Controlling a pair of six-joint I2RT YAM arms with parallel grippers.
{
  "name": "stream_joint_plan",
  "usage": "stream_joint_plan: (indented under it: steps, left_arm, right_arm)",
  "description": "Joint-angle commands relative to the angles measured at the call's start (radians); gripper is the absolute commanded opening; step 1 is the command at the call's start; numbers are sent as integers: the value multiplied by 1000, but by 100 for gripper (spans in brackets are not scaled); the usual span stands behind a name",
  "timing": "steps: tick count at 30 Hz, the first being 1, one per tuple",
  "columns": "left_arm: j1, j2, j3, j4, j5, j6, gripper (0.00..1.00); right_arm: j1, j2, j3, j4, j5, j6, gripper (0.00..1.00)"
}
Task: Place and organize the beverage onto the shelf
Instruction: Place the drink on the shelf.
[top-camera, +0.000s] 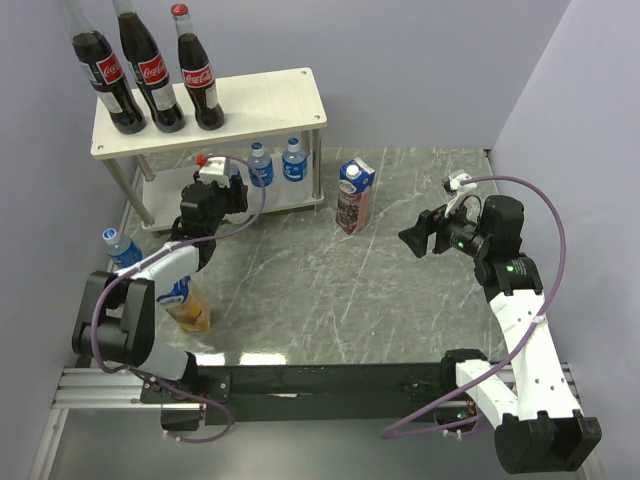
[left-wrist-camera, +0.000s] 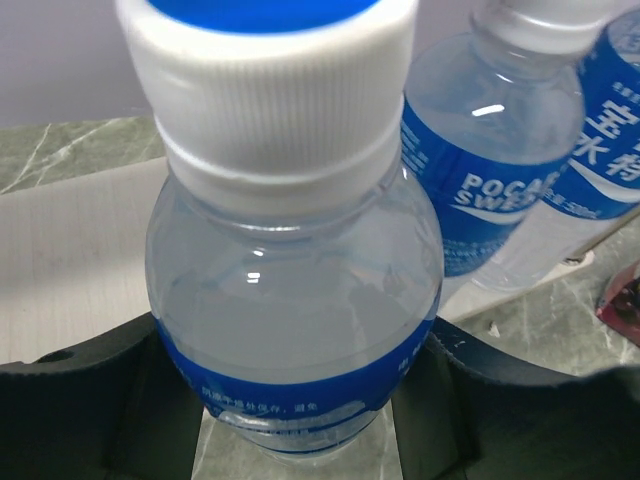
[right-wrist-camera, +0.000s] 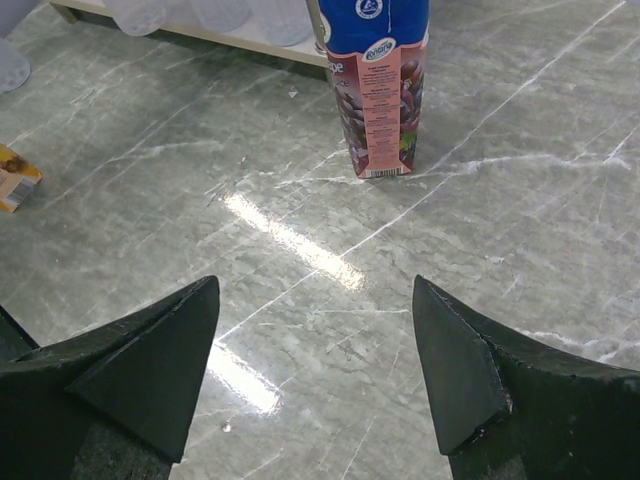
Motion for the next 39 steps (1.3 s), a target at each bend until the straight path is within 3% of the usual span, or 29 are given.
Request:
stream_joint_plan:
  steps: [1,32,39]
  left_arm:
    - [9,-8,100,240,15,7,0]
    - [39,163,150,352,-37,-34,0]
    - [39,184,163,348,-31,-37,9]
  right_arm:
    - [-6,-11,3,34,-17,-7,84]
    - [-6,-3,3,34,-26,-10,84]
    - [-6,-5,5,33,-26,-12,84]
